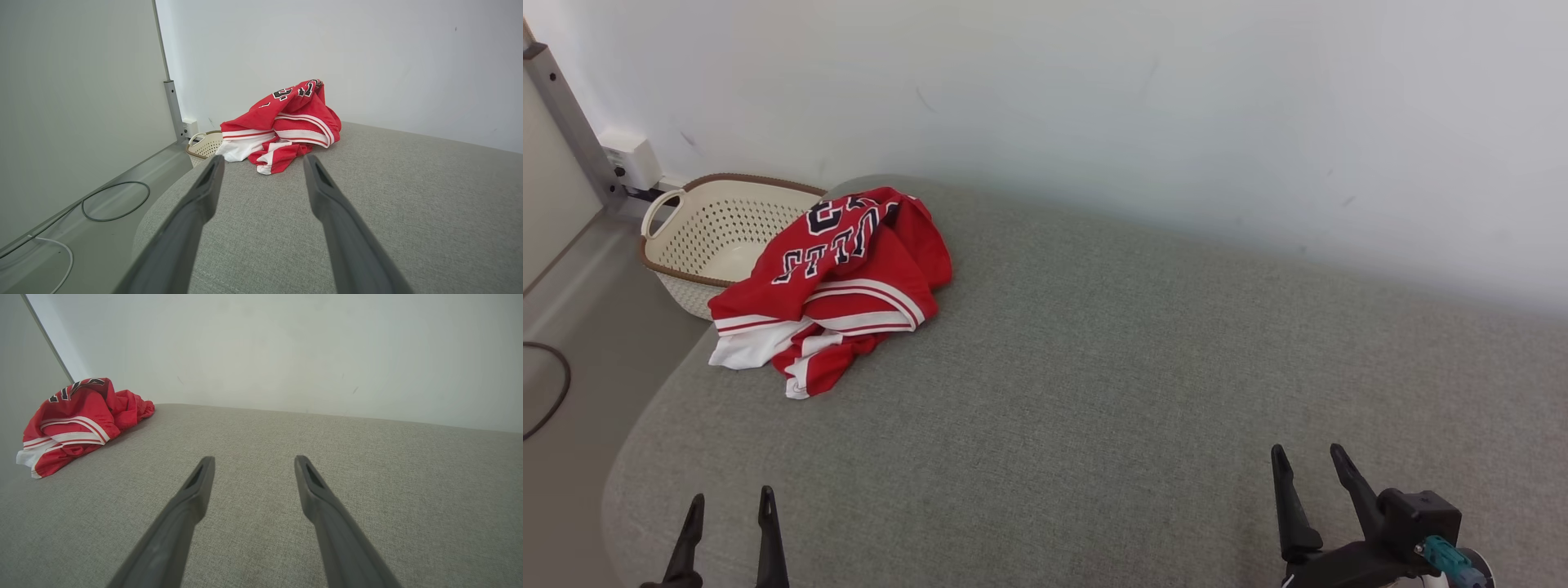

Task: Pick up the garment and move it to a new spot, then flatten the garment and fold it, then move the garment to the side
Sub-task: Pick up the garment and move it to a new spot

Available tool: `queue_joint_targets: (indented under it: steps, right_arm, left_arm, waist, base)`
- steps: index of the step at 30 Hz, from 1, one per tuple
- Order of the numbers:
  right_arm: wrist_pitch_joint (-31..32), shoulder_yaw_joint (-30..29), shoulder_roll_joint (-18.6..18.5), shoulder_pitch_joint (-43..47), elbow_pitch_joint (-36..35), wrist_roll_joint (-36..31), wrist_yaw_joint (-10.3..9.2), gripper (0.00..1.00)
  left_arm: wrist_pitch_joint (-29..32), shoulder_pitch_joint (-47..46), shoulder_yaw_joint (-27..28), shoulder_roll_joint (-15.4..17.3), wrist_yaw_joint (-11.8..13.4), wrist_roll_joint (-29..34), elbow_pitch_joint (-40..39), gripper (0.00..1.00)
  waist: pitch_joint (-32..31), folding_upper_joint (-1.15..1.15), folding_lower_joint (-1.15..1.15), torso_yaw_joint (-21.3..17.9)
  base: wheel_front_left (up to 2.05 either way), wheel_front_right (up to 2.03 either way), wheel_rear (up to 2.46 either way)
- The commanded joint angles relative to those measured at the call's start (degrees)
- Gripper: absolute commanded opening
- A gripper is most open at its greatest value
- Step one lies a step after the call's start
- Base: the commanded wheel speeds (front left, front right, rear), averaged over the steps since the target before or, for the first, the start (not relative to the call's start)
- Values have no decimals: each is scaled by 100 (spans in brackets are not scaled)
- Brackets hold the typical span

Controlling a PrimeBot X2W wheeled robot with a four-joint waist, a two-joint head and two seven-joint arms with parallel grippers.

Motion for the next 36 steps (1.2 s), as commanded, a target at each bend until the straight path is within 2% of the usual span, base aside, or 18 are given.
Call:
queue_joint_targets:
  steps: [1,8,19,28,36]
  right_arm:
    - [-25,47,5,-43,-10,63,0,100]
    - [-42,172,4,-184,38,108,0,100]
    - [-116,283,2,-604,63,112,0,100]
    - [-258,208,2,-916,100,117,0,100]
    - [-365,180,2,-1058,157,177,0,100]
  left_arm:
    - [-15,-88,64,6,-35,-74,-40,100]
    - [-15,-800,221,211,-306,-289,0,100]
    - [87,-2443,463,655,-682,-708,518,100]
    - [631,-3591,634,1286,-947,-956,1350,100]
    - [938,-4289,603,1630,-1097,-1084,2398,100]
  waist:
    - [33,0,0,-55]
    - [160,0,0,-253]
    - [722,0,0,-1081]
    - [1224,0,0,-1790]
    - [1426,0,0,-2085]
  base:
    - [0,0,0]
    - [0,0,0]
    - [0,0,0]
    - [0,0,0]
    - [0,0,0]
